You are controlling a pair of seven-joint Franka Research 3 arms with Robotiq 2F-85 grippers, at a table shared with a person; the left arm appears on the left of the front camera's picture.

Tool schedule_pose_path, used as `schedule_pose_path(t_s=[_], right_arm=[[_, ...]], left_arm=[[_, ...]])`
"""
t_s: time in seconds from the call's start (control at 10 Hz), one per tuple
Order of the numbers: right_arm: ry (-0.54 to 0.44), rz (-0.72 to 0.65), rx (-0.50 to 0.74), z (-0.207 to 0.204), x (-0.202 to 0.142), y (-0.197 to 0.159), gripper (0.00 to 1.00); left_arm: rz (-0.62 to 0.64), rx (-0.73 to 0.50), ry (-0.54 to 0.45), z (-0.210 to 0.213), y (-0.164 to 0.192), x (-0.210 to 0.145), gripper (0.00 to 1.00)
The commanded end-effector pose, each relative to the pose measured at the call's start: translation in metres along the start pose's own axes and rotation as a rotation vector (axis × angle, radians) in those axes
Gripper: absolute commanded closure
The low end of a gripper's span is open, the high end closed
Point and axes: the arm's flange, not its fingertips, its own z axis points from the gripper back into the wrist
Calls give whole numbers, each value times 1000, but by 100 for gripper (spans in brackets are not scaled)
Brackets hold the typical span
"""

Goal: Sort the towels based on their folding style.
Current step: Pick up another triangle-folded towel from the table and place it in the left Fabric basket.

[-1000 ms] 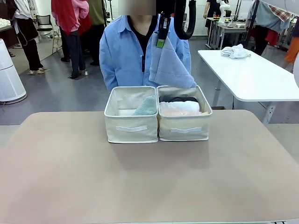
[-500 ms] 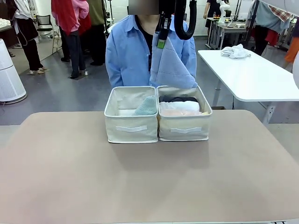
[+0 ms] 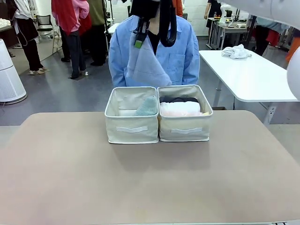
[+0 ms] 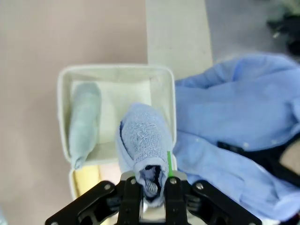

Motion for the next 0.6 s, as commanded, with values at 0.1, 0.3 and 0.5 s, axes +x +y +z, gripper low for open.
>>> schedule_pose_path(t_s=[0.1, 0.3, 0.5], right_arm=[[-26, 47, 57, -25, 24, -1, 84], [-19, 72, 85, -38, 39, -1, 84], [-30, 65, 92, -54, 48, -3, 84]], left_arm=[[-3, 2, -14, 1, -2, 1, 0], [-3, 2, -14, 1, -2, 1, 0], [-3, 2, -14, 1, -2, 1, 0]])
